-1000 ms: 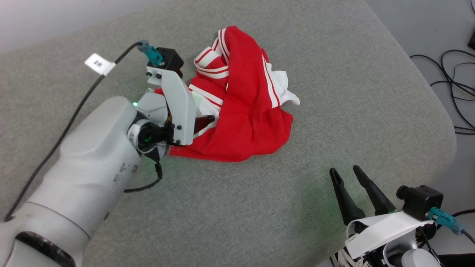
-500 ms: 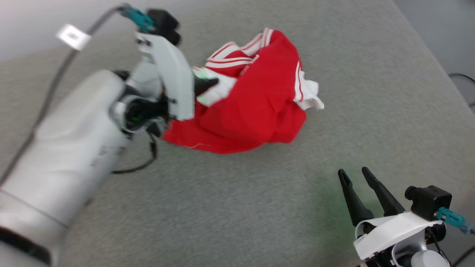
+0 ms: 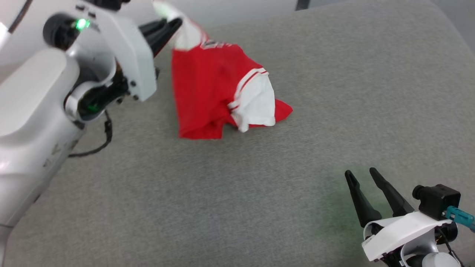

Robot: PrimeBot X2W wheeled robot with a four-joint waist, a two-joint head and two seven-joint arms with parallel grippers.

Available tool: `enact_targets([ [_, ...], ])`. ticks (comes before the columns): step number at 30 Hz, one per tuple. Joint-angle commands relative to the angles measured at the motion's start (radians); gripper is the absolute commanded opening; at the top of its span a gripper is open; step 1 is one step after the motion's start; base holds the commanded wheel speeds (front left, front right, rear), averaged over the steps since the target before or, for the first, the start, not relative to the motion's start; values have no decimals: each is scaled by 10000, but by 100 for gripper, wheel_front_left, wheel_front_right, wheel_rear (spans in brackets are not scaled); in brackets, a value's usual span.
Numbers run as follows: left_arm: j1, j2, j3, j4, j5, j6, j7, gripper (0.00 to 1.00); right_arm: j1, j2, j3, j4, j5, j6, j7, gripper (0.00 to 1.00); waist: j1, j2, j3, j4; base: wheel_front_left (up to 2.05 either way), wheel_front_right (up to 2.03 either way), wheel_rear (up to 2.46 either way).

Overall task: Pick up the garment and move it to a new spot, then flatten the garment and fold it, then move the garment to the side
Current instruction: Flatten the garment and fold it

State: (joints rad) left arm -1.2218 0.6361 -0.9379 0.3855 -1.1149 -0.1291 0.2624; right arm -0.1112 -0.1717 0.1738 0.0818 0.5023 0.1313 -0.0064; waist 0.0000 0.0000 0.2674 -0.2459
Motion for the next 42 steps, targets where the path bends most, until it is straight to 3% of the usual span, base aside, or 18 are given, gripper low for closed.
enact_targets([
  [1, -230, -122, -21, -193, 146, -24, -124, 0, 39, -8, -29, -92, -31, -11, 43, 100, 0, 0, -24, 216, 0, 0, 0],
  [6, -281, -373, 26, -435, -121, 30, -48, 0, 31, 77, -7, -228, -104, -11, 187, 100, 0, 0, -2, 279, 0, 0, 0],
  [10, 305, 39, -442, 238, -100, 153, 604, 0, -20, 138, 124, -234, -118, -12, 200, 100, 0, 0, 32, 200, 0, 0, 0],
  [14, 636, 594, -1563, 1367, 1299, 127, 804, 0, 53, 211, 164, -153, -39, -11, 140, 100, 0, 0, 83, 80, 0, 0, 0],
  [18, 862, 662, -2220, 2187, 1972, 68, 814, 0, 99, 222, 192, -111, -5, -11, 109, 100, 0, 0, 122, 9, 0, 0, 0],
  [24, 766, 482, -2648, 3538, 2497, 27, 379, 0, -61, 228, 276, -90, -3, -11, 87, 100, 0, 0, 266, -104, 0, 0, 0],
  [31, 1053, 138, -2570, 5127, 2149, 43, 324, 0, -131, 171, 358, -77, -31, -11, 149, 100, 0, 0, 254, -168, 0, 0, 0],
  [32, 1110, 63, -2510, 5259, 2030, 32, 243, 13, -121, 160, 364, -76, -46, -12, 171, 100, 0, 0, 232, -152, 0, 0, 0],
  [33, 1175, -16, -2426, 5389, 1888, 19, 146, 35, -111, 134, 373, -79, -63, -12, 196, 100, 0, 0, 204, -123, 0, 0, 0],
  [34, 1222, -94, -2348, 5497, 1750, 7, 61, 58, -110, 105, 391, -89, -80, -11, 225, 100, 0, 0, 176, -87, 0, 0, 0],
  [35, 1230, -154, -2302, 5577, 1665, -3, -49, 96, -120, 88, 399, -104, -90, -11, 239, 100, 0, 0, 143, -41, 0, 0, 0],
  [36, 1240, -199, -2244, 5636, 1577, -12, -174, 100, -143, 58, 433, -129, -113, -12, 297, 100, 0, 0, 106, 9, 0, 0, 0],
  [42, 1424, -506, -1687, 5652, 852, -17, -1166, 100, -378, -339, 647, -226, -320, -13, 682, 100, 0, 0, -206, 443, 0, 0, 0],
])
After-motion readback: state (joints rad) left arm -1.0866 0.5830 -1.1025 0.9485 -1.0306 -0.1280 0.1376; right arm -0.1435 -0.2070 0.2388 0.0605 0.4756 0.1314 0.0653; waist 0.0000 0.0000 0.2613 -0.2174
